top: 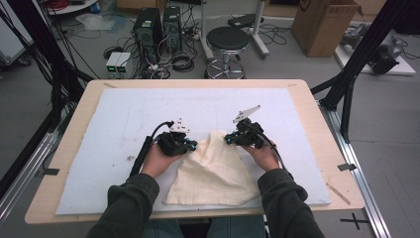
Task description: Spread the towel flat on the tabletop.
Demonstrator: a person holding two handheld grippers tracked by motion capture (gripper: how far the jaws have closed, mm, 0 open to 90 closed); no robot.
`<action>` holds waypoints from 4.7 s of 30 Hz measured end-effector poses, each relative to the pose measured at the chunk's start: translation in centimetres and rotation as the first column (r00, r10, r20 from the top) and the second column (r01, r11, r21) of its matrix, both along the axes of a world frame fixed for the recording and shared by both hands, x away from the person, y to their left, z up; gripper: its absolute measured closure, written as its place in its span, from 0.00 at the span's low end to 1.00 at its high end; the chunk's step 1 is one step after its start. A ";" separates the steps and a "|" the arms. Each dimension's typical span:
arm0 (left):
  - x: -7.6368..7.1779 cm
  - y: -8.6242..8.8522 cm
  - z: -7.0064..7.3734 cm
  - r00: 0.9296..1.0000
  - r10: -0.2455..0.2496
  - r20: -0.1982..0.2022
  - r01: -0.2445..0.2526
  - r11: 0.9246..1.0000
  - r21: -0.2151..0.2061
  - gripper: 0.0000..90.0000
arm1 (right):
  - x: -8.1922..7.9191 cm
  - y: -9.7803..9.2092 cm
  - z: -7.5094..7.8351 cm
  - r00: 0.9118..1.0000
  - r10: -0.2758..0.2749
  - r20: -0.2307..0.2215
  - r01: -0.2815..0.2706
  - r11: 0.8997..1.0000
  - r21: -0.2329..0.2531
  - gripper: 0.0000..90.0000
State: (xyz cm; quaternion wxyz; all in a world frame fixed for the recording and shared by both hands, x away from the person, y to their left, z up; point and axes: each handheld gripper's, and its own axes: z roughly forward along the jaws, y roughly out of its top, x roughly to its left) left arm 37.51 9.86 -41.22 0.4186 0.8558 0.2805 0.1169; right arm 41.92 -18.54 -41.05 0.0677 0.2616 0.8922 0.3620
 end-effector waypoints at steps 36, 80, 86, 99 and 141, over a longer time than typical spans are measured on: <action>1.1 5.5 -0.5 0.966 0.258 -0.024 -0.259 0.965 -0.041 0.75 | 0.8 -5.4 -0.5 0.977 -0.210 -0.035 0.205 0.972 -0.119 0.94; 5.9 7.2 0.6 0.906 0.416 0.080 -0.414 0.909 -0.037 0.97 | 4.1 -3.4 1.7 0.963 -0.246 0.112 0.253 0.966 -0.050 0.99; 6.9 7.4 0.3 0.909 0.416 0.042 -0.415 0.910 -0.014 0.68 | 5.6 -4.0 1.1 0.947 -0.309 0.091 0.313 0.949 -0.030 0.80; 1.6 8.2 1.9 0.958 0.276 0.071 -0.270 0.959 -0.087 0.62 | 1.6 -5.4 2.9 0.978 -0.206 0.041 0.202 0.976 0.087 0.56; -10.9 8.1 -1.7 0.996 0.007 0.093 -0.004 1.000 -0.024 0.58 | -11.3 -6.1 -0.3 0.996 0.055 0.071 -0.060 0.995 0.074 0.62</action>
